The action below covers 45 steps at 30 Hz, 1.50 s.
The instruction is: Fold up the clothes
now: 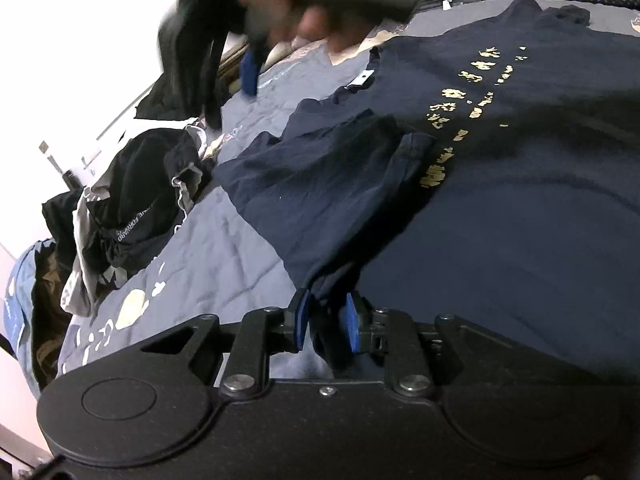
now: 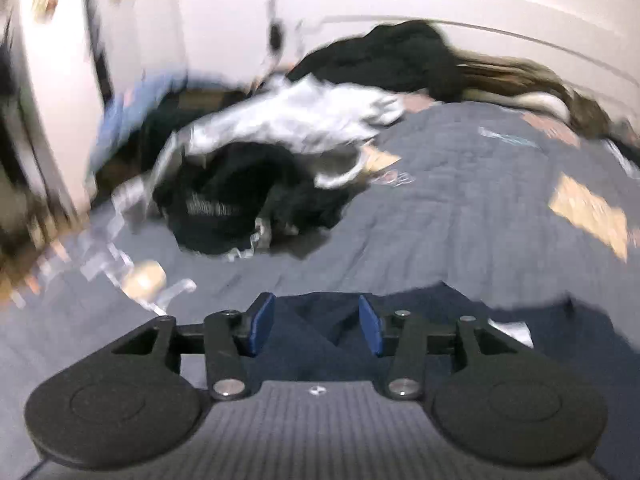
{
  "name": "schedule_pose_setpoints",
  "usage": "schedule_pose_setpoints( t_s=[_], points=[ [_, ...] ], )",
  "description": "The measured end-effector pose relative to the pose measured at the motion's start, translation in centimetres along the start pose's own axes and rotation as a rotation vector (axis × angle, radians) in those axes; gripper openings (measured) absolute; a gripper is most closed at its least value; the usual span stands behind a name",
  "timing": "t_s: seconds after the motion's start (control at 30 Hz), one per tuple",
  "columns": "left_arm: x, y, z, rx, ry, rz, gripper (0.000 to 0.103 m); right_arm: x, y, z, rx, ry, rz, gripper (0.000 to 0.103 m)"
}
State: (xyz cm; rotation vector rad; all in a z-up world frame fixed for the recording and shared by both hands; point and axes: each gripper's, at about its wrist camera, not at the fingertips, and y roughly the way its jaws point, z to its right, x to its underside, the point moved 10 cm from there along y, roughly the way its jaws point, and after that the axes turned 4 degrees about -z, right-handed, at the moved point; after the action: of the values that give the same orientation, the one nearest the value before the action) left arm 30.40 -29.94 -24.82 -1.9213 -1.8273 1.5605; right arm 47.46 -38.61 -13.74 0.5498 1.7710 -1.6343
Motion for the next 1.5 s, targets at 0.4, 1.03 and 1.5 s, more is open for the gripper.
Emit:
schedule_pose_setpoints(
  t_s=[0.4, 1.03, 1.5],
  points=[
    [0.3, 0.3, -0.4, 0.006, -0.035, -0.001, 0.025, 2.7, 9.9, -4.1, 0.019, -0.095, -0.22, 0.012],
    [0.2, -0.3, -1.7, -0.013, -0.088, 0.006, 0.039, -0.3, 7.4, -2.5, -0.108, 0.073, -0.123, 0.029],
    [-0.7, 0.4, 0.7, -0.057, -0.004, 0.044, 0.015, 9.4, -4.2, 1.4, -0.048, 0.05, -0.073, 0.039]
  ],
)
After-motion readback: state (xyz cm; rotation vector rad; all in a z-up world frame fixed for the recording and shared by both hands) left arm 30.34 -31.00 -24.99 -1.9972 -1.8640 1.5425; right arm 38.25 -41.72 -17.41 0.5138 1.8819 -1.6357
